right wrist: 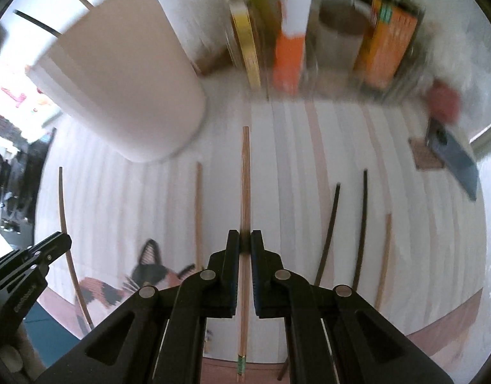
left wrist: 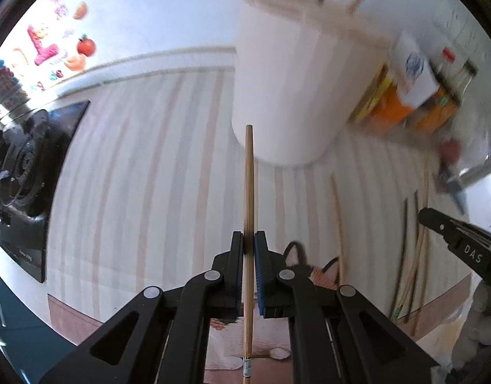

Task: Organize utensils
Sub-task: 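Lift both held chopsticks and carry them up toward the cream holder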

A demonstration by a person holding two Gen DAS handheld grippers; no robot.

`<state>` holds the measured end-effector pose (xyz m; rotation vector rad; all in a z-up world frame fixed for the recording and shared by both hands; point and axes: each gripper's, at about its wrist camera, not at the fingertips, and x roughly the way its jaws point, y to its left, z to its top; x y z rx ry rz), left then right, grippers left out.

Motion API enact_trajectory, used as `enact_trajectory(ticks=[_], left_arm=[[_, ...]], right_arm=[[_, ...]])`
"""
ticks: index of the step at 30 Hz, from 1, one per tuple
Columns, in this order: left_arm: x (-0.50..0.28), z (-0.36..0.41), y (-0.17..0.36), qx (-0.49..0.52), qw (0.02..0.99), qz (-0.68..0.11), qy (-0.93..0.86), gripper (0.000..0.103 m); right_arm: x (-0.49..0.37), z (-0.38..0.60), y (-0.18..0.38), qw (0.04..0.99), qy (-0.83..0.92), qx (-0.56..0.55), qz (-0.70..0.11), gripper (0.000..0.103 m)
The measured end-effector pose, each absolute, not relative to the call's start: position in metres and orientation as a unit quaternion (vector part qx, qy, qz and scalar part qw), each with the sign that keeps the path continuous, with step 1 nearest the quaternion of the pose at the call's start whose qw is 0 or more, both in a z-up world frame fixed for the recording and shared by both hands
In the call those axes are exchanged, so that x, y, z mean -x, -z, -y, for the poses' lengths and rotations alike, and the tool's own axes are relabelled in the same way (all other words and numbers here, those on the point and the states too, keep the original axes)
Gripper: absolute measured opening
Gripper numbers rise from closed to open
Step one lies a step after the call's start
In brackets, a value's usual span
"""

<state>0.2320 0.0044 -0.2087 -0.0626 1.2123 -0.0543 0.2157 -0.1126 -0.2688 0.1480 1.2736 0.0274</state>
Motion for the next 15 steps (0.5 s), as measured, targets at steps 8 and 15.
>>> enact_trajectory(ticks=[8, 15], left_arm=[[-0.233, -0.009, 0.129, 0.064, 0.866, -0.494, 0.037, 0.004], [-0.247, -0.015, 0.047, 0.101, 0.903, -0.413, 0.056, 0.004]], right_arm=[[-0.242, 0.144, 0.170, 0.845, -0.042, -0.095, -0.524, 0.007], [-0.267, 0.136, 0.066, 0.886, -0.077, -0.120, -0.441, 0.007]])
